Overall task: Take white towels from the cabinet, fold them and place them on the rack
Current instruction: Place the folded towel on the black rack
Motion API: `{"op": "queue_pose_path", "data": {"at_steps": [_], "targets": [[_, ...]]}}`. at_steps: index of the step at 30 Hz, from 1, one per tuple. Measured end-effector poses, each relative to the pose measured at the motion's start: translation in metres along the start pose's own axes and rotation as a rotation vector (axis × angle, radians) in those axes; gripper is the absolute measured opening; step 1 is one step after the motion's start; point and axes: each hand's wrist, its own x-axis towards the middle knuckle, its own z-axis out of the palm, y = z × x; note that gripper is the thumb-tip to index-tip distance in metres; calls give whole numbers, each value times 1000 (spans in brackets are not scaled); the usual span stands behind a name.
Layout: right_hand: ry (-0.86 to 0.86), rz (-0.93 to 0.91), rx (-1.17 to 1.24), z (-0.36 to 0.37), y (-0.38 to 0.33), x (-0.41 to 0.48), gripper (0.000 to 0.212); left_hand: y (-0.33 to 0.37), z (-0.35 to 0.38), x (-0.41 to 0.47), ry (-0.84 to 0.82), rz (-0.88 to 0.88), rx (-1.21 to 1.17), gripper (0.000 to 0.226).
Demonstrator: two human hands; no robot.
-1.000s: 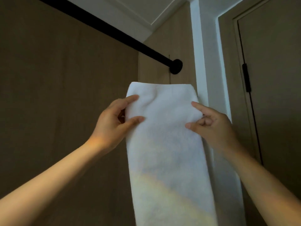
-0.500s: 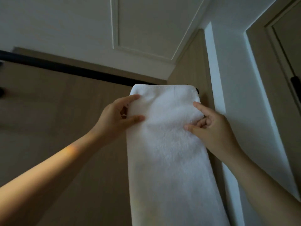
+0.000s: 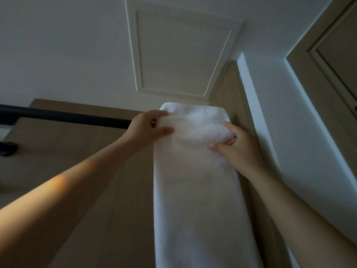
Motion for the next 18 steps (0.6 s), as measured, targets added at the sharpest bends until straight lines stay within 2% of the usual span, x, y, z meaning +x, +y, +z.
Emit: {"op": "queue_pose_path", "data": {"at_steps": [8, 12, 14, 18], "targets": [[-30, -2, -79, 13, 2, 30, 83, -3, 8, 40, 36, -13, 17, 48], [-86, -25, -319, 15, 1, 35, 70, -9, 15, 42, 113, 84, 303, 44], [-147, -37, -427, 15, 1, 35, 61, -11, 13, 43, 67, 57, 414, 41], [-216, -68, -552, 11, -4, 37, 62, -12, 10, 44, -35, -7, 658, 59]]}}
